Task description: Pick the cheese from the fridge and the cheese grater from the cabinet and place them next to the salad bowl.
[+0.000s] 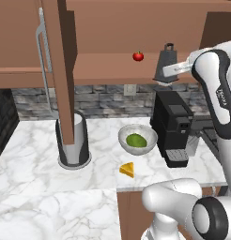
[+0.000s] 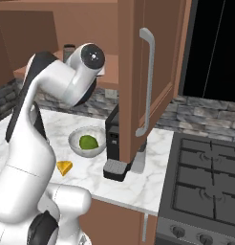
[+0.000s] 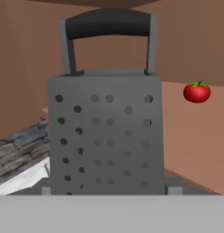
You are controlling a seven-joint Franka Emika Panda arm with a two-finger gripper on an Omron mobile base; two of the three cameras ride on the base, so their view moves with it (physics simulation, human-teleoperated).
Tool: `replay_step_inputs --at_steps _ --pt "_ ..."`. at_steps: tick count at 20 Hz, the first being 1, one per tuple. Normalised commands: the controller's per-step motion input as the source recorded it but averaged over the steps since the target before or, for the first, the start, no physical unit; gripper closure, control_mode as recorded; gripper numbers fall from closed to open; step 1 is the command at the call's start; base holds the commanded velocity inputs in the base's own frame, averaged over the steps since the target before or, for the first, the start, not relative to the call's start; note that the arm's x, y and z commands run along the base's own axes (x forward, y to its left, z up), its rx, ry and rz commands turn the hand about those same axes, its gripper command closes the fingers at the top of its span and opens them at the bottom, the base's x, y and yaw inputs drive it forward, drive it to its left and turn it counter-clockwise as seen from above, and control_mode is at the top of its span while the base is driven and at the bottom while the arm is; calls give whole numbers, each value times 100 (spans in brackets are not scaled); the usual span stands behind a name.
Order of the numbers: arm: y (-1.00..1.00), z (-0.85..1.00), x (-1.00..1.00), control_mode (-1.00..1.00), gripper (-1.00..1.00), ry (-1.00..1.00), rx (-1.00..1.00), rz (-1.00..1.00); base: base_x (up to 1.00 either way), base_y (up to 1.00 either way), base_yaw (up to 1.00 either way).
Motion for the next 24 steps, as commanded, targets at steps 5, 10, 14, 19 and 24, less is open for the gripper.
replay_step_inputs --at_steps 5,10,14,19,24 --pt "10 -12 -45 -100 100 0 0 -1 0 0 0" --pt "11 -19 -35 -100 100 0 1 -1 0 0 0" --pt "8 -30 -32 -100 100 0 0 0 0 0 0" --pt "6 -45 -14 -100 100 0 0 0 0 0 0" --pt "0 -52 -2 -100 100 2 0 0 0 0 0"
